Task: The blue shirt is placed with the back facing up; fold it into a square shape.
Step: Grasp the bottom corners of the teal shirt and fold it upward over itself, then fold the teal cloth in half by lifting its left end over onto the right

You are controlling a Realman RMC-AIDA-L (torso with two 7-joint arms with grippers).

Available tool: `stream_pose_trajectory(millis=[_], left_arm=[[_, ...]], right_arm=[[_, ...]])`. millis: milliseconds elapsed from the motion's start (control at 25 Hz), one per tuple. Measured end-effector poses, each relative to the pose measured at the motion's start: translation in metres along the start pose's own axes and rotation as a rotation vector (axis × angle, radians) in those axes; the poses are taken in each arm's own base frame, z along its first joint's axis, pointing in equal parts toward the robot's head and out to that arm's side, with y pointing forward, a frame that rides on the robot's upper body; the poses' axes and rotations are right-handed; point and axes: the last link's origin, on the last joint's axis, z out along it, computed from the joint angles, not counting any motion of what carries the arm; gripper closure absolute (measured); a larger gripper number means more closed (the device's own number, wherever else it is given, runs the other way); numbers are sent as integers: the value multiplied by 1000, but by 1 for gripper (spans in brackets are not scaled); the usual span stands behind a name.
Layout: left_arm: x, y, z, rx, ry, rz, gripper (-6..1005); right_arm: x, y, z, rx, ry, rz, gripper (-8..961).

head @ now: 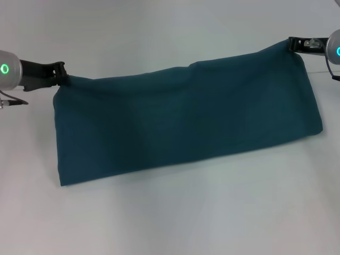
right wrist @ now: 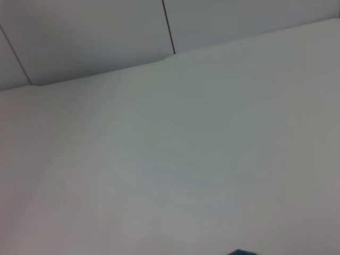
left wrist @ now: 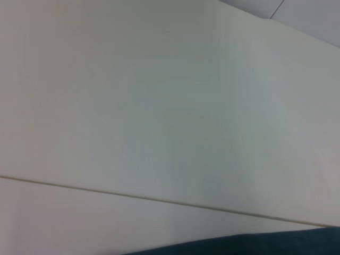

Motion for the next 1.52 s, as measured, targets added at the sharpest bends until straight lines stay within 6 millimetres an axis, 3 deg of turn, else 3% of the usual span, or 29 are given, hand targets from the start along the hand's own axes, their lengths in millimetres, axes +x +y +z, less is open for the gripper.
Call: stream_pose_trajectory(millis=[400, 720, 800, 920, 1120, 1280, 1520], left_arm=[[-1, 4, 4, 5, 4, 11, 962], [-11, -3, 10, 26, 29, -69, 949], [-13, -4, 10, 27, 33, -74, 746], [-15, -12, 7, 30, 49, -96, 607], [-20, -21, -7, -61, 98, -175, 435], [-49, -23, -24, -303, 104, -247, 357], [-110, -36, -33, -523, 53, -444, 364]], right_arm=[[-1, 3, 4, 27, 5, -81, 774], [-24, -11, 2, 95, -24, -112, 692], [-28, -14, -1, 88, -16, -97, 648], [-26, -21, -8, 57, 7, -37, 580], [-1, -37, -31, -85, 46, 93, 448], [41, -44, -61, -308, 115, 217, 276], [108, -60, -106, -578, 129, 412, 190]])
